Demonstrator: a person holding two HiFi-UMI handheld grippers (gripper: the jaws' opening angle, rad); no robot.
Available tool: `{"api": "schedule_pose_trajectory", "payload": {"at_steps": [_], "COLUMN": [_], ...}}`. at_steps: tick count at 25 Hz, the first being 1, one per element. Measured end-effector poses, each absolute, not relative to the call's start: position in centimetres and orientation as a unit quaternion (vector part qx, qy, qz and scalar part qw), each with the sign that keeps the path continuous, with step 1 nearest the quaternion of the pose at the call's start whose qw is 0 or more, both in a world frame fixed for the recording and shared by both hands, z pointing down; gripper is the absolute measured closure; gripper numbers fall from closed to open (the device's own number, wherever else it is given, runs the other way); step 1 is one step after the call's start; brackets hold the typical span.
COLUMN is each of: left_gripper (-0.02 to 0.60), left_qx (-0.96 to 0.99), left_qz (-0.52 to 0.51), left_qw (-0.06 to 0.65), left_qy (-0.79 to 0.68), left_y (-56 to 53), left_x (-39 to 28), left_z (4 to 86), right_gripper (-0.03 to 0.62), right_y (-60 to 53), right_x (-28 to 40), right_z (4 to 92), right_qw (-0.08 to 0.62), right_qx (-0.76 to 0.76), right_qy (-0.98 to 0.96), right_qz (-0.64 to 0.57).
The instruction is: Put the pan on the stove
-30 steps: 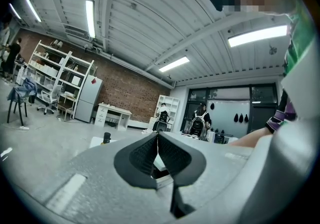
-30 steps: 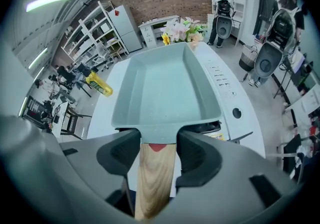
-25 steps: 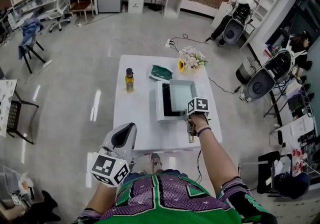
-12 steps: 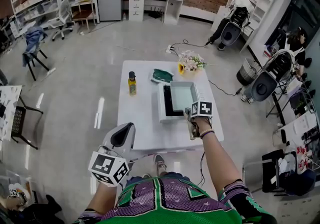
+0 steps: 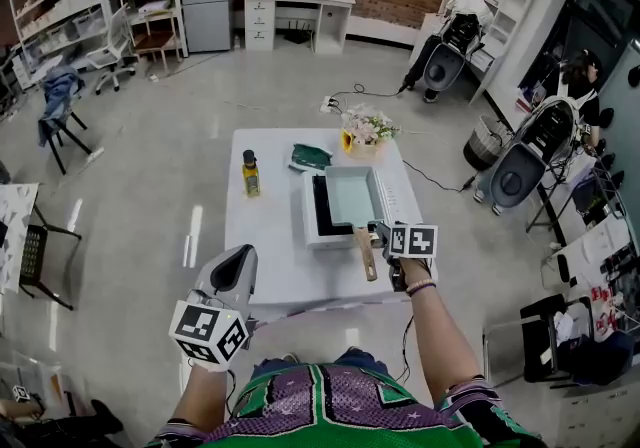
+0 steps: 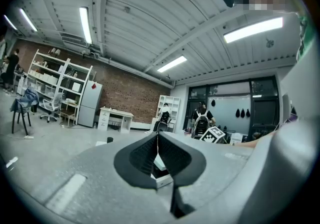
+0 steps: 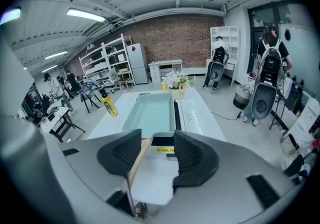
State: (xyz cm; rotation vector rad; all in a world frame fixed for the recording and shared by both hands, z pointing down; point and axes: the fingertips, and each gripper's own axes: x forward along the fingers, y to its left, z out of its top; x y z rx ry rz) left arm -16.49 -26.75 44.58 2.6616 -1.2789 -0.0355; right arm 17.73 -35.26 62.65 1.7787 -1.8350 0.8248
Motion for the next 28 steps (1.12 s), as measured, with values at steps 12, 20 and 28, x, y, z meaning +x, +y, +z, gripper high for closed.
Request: {"api": "schedule_pose_trajectory", "payload": {"at_steps": [12, 20, 28], "left_gripper": [0.563, 0.563, 0.563], "left_qx": [0.880, 0.879, 0.881], "left_qz": [0.005, 0.010, 0.004], "left_qw": [0.091, 0.069, 0.040], "left_qy": [-0.466, -0.472, -0.472], "left_y": [-28.0, -29.1, -29.6], "left_x": [-9.2, -3.3, 1.0], "left_z": [44.5, 42.3, 39.4], "right_gripper": [0.395, 0.402, 0.407], "right_y": [-32.1, -30.3, -29.6], "right_x": [22.8, 26.1, 27.2], "right_z": [59.9, 52.9, 46.4], "right_qw": [0.216, 0.138, 0.090], "right_qx": [0.604, 0.604, 0.592], "right_qy": [-0.726, -0.759, -0.790], "right_qz": [0.248, 0.199, 0.130]}}
